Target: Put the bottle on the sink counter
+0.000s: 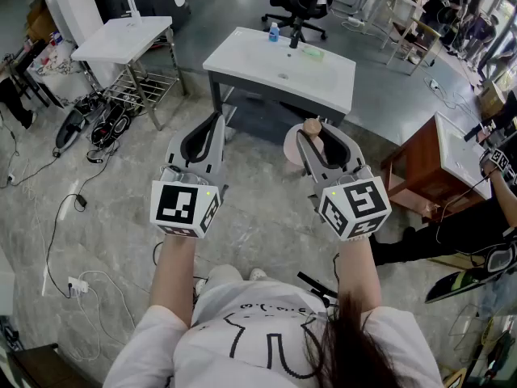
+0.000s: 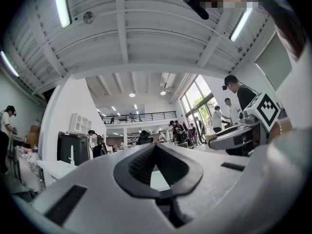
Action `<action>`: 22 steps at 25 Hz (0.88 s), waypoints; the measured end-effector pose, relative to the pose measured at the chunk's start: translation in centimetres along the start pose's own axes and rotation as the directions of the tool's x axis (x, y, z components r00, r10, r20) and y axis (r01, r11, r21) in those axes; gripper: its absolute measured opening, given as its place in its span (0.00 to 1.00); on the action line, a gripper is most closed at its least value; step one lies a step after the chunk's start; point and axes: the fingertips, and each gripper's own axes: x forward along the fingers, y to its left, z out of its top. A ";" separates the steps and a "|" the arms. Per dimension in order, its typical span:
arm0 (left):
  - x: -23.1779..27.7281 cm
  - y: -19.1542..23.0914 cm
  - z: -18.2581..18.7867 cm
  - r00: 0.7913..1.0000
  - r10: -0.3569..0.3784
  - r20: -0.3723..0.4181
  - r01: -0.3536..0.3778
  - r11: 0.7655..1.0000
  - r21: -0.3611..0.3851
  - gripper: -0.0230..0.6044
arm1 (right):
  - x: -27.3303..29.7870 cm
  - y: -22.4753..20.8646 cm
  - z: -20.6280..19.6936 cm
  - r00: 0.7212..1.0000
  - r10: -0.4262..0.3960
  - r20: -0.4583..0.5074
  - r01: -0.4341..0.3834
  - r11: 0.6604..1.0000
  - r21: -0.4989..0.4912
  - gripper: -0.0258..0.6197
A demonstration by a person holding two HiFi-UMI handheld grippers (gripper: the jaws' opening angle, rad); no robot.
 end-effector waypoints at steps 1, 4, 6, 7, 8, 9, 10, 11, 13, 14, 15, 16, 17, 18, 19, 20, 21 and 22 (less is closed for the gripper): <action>0.2 -0.2 -0.1 1.000 0.004 0.000 -0.004 1.000 0.003 0.05 | -0.1 -0.3 -0.2 1.000 0.001 0.001 -0.001 1.000 0.001 0.26; 0.7 -0.6 -0.4 1.000 0.014 -0.001 -0.014 1.000 0.007 0.05 | -0.3 -1.1 -0.9 1.000 0.003 0.003 -0.003 1.000 0.003 0.26; 1.0 -0.7 -0.7 1.000 0.020 -0.004 -0.020 1.000 0.006 0.05 | -0.3 -1.4 -1.3 1.000 0.007 0.003 -0.007 1.000 0.006 0.26; 1.1 -0.7 -0.8 1.000 0.023 -0.006 -0.023 1.000 0.007 0.05 | -0.3 -1.5 -1.4 1.000 0.009 0.003 -0.009 1.000 0.008 0.26; 1.2 -0.6 -0.9 1.000 0.025 -0.006 -0.025 1.000 0.008 0.05 | -0.1 -1.6 -1.5 1.000 0.010 0.003 -0.010 1.000 0.008 0.26; 1.5 -0.6 -0.9 1.000 0.026 -0.006 -0.026 1.000 0.009 0.05 | 0.0 -1.8 -1.6 1.000 0.009 0.004 -0.009 1.000 0.008 0.26; 1.7 -0.5 -0.9 1.000 0.026 -0.005 -0.026 1.000 0.010 0.05 | 0.2 -2.0 -1.6 1.000 0.007 0.007 -0.007 1.000 0.008 0.26; 2.0 -0.4 -0.9 1.000 0.026 -0.004 -0.026 1.000 0.010 0.05 | 0.3 -2.2 -1.6 1.000 0.004 0.010 -0.004 1.000 0.008 0.26; 2.6 -0.2 -1.0 1.000 0.025 0.001 -0.025 1.000 0.012 0.05 | 0.6 -2.6 -1.5 1.000 -0.001 0.016 0.001 1.000 0.009 0.26; 2.9 0.0 -1.0 1.000 0.025 0.004 -0.025 1.000 0.012 0.05 | 0.8 -2.8 -1.5 1.000 -0.003 0.017 0.003 1.000 0.006 0.26; 3.2 0.1 -1.1 1.000 0.024 0.007 -0.024 1.000 0.011 0.05 | 1.0 -3.0 -1.5 1.000 -0.006 0.016 0.006 1.000 0.003 0.26; 3.5 0.4 -1.2 1.000 0.024 0.009 -0.024 1.000 0.009 0.05 | 1.3 -3.3 -1.6 1.000 -0.008 0.014 0.008 1.000 0.000 0.26; 3.9 0.6 -1.4 1.000 0.024 0.011 -0.024 1.000 0.007 0.05 | 1.6 -3.5 -1.7 1.000 -0.012 0.012 0.012 1.000 -0.003 0.26; 4.3 1.0 -1.5 1.000 0.025 0.013 -0.025 1.000 0.006 0.05 | 2.0 -3.8 -1.8 1.000 -0.015 0.011 0.015 1.000 -0.005 0.26; 4.8 1.4 -1.6 1.000 0.025 0.016 -0.025 1.000 0.006 0.05 | 2.5 -4.1 -1.8 1.000 -0.018 0.012 0.018 1.000 -0.007 0.26; 5.4 1.8 -1.8 0.999 0.025 0.019 -0.026 1.000 0.006 0.05 | 3.1 -4.4 -1.8 1.000 -0.020 0.013 0.020 1.000 -0.008 0.26; 6.0 2.3 -1.9 0.999 0.026 0.022 -0.026 1.000 0.006 0.05 | 3.7 -4.8 -1.8 1.000 -0.022 0.014 0.022 1.000 -0.008 0.26; 6.7 3.0 -2.0 0.999 0.026 0.025 -0.026 1.000 0.006 0.05 | 4.5 -5.2 -1.8 1.000 -0.024 0.014 0.024 1.000 -0.008 0.26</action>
